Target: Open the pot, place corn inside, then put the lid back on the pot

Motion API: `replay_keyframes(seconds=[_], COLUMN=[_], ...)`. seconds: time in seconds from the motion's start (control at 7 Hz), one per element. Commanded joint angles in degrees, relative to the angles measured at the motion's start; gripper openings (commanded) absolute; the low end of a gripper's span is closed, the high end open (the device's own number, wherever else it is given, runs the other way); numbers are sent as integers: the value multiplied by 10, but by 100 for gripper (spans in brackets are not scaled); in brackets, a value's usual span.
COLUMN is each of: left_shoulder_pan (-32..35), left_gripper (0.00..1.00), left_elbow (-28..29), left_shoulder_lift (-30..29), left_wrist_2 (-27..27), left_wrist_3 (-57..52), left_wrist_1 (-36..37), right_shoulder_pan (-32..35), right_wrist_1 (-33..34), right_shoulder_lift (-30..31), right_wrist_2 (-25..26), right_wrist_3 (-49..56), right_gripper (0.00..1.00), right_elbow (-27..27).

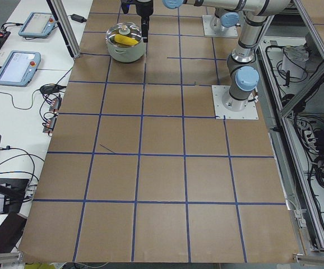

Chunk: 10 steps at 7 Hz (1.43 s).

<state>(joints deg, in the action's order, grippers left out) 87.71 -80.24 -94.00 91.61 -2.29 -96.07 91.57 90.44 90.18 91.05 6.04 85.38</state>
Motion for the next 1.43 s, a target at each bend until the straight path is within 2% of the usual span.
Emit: replay_keyframes(seconds=[0.0,1.29], left_shoulder_pan=[0,4], left_gripper=[100,100], left_elbow=[0,4], left_shoulder_lift=[1,4], left_wrist_2=[0,-5], left_wrist_3=[0,2], left_wrist_1=[-1,-10], right_shoulder_pan=[0,0], right_wrist_1=[0,-1], right_shoulder_lift=[0,-3], right_wrist_2=[0,0], right_wrist_3=[-1,1], right_gripper=[100,100], right_elbow=[-5,-5])
